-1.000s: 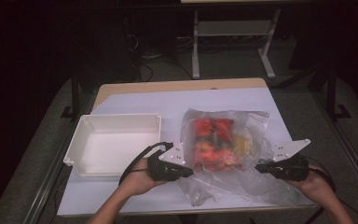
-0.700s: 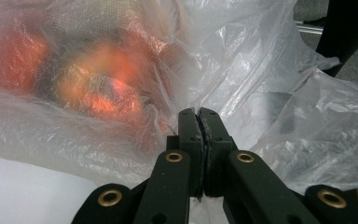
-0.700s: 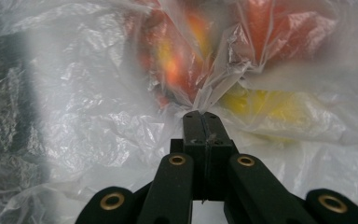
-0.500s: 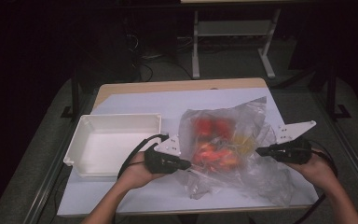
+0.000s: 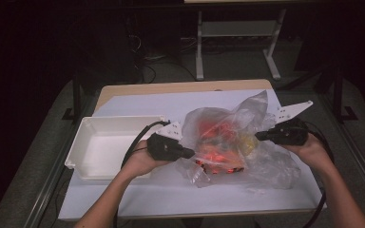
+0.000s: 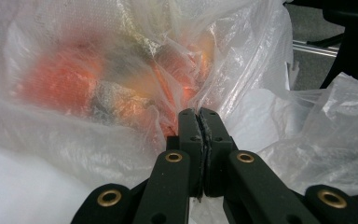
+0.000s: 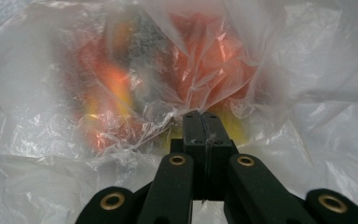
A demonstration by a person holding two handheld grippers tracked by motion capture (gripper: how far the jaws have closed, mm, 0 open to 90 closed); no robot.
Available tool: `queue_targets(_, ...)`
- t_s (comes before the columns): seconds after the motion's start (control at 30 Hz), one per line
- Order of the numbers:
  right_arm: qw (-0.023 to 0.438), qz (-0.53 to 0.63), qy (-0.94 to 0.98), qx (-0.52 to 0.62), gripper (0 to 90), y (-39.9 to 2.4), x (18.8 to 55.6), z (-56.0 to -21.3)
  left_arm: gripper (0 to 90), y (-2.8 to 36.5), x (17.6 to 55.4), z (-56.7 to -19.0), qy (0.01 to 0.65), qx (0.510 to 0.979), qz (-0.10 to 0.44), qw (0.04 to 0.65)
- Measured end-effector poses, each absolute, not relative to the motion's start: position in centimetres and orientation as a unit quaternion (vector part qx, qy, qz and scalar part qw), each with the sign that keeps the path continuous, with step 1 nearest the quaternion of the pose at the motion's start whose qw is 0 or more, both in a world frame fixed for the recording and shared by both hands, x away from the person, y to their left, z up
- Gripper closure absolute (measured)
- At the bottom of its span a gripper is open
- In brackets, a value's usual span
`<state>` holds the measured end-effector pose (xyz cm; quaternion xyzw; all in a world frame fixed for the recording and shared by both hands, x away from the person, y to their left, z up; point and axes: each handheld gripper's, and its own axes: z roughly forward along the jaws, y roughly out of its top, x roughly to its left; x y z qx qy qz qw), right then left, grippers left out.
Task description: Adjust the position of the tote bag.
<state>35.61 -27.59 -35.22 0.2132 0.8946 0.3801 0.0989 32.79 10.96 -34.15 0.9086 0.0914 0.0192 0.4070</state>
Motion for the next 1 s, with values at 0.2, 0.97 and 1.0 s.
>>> queue_targets(0.2,0.091,0.395,0.885,0.228,90.0,-27.7,37.4,-35.4,89.1,10.5,35.2,-34.1,0.103,0.909,0.022,0.403)
queue_targets(0.97,0.03,0.339,0.902,0.264,90.0,-25.8,40.8,-41.2,89.1,7.3,38.9,-38.2,0.136,0.951,0.013,0.278)
queue_targets(1.0,0.033,0.338,0.904,0.261,90.0,-25.8,40.7,-41.3,89.1,7.1,38.8,-38.3,0.133,0.952,0.012,0.274)
